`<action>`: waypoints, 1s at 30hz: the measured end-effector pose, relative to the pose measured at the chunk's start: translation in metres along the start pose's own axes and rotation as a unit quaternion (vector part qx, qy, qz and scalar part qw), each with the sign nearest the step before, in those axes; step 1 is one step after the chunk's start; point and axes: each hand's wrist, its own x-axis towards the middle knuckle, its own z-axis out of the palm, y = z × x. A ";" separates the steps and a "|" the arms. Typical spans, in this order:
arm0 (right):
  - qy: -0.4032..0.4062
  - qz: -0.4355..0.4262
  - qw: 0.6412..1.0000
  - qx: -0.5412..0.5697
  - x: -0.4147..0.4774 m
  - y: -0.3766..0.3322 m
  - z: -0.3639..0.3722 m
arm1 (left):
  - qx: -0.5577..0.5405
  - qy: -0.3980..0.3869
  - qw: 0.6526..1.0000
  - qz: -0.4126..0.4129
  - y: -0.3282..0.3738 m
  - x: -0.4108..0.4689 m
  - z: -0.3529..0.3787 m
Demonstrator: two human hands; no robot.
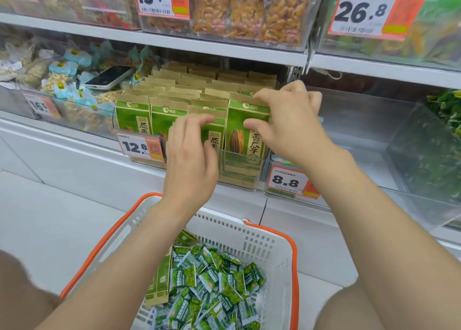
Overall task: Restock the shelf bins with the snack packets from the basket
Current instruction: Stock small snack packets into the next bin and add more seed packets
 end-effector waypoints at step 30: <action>-0.071 0.015 0.997 0.039 -0.007 0.020 -0.004 | -0.003 -0.272 0.959 0.080 -0.010 0.108 -0.012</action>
